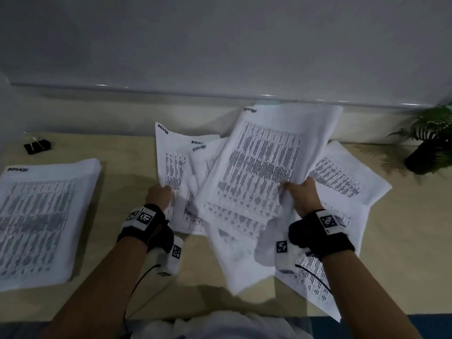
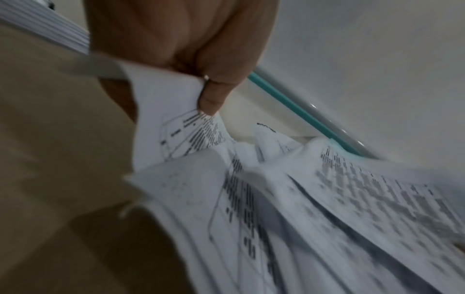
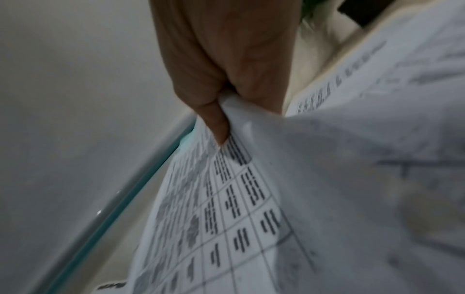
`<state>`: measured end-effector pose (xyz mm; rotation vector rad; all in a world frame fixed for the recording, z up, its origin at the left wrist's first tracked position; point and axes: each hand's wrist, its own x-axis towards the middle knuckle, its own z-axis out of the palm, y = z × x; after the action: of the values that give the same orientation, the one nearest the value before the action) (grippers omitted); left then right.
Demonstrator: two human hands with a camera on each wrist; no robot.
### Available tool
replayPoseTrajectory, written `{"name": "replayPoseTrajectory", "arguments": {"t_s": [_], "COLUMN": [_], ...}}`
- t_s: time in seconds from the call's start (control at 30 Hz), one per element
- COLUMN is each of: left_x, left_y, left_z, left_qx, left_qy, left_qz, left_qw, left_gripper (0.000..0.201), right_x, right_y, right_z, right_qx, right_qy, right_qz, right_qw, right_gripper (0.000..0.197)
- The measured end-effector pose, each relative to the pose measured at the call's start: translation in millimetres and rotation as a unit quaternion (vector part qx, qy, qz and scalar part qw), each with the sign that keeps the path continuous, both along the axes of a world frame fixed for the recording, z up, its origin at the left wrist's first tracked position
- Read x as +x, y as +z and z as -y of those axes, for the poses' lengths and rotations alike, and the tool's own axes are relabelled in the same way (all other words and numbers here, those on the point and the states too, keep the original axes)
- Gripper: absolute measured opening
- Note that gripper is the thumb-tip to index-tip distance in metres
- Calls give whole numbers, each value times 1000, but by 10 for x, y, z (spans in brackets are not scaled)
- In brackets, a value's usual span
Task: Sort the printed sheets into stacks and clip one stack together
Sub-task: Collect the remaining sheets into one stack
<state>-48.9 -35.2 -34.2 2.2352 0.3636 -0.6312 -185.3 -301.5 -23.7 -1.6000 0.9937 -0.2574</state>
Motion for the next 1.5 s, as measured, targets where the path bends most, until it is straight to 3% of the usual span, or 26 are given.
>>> {"name": "replayPoseTrajectory", "arguments": {"t_s": [0.13, 0.2, 0.33, 0.4, 0.43, 0.5, 0.57, 0.6, 0.67, 0.73, 0.83, 0.9, 0.97, 1.1, 1.17, 1.2, 1.27, 1.37, 1.43, 1.5], "left_x": [-90, -117, -70, -44, -28, 66, 183, 249, 374, 448, 517, 576, 660, 771, 784, 781, 791, 825, 801, 769], "left_y": [51, 50, 76, 113, 151, 261, 451, 550, 770, 1023, 1270, 1403, 1520, 1717, 1732, 1725, 1633, 1347, 1158, 1061], "left_z": [-34, -103, -330, -436, -481, -588, -711, -777, -892, -969, -1038, -1101, -1175, -1293, -1338, -1357, -1354, -1280, -1218, -1180], "left_qx": [-131, -167, -37, 7, 21, 33, 44, 47, 27, -18, -143, -239, -289, -335, -378, -401, -430, -432, -400, -353], "left_qy": [9, 0, -36, -48, -52, -45, -43, -51, -70, -81, -77, -56, -56, -120, -139, -146, -160, -134, -97, -49], "left_qz": [-37, -67, -42, -24, -8, 45, 103, 133, 195, 248, 278, 268, 269, 284, 274, 264, 238, 199, 189, 199], "left_qw": [991, 984, 998, 999, 998, 997, 993, 989, 978, 965, 947, 932, 917, 890, 873, 865, 856, 869, 891, 913], "left_gripper": [77, 99, 72, 61, 56, 44, 39, 39, 36, 34, 26, 18, 17, 17, 22, 24, 51, 78, 65, 34], "right_x": [212, 297, 393, 433, 448, 471, 493, 507, 493, 549, 760, 966, 1126, 1138, 1133, 1134, 1139, 1175, 1202, 1235], "right_y": [-103, -156, -186, -221, -223, -287, -432, -502, -329, -66, 421, 778, 1094, 1700, 1689, 1637, 1462, 1150, 983, 899], "right_z": [-398, -638, -951, -1029, -1069, -1112, -1133, -1132, -1243, -1404, -1547, -1597, -1556, -1522, -1557, -1606, -1706, -1887, -2047, -2157], "right_qx": [127, 117, 64, 17, 8, 8, -20, -27, -58, -14, 140, 190, 145, -1, -19, -20, -3, 49, 48, 22], "right_qy": [-61, 10, 215, 273, 285, 258, 217, 214, 219, 240, 236, 183, 124, 85, 91, 96, 96, 80, 80, 63], "right_qz": [33, -21, -125, -155, -151, -115, -129, -136, -148, -115, 5, 152, 265, 329, 333, 324, 310, 297, 251, 216], "right_qw": [989, 993, 966, 949, 947, 959, 967, 967, 963, 964, 962, 953, 945, 941, 938, 941, 946, 950, 963, 974], "right_gripper": [24, 28, 9, 14, 32, 90, 100, 94, 61, 43, 40, 45, 28, 19, 20, 33, 53, 45, 33, 31]}}
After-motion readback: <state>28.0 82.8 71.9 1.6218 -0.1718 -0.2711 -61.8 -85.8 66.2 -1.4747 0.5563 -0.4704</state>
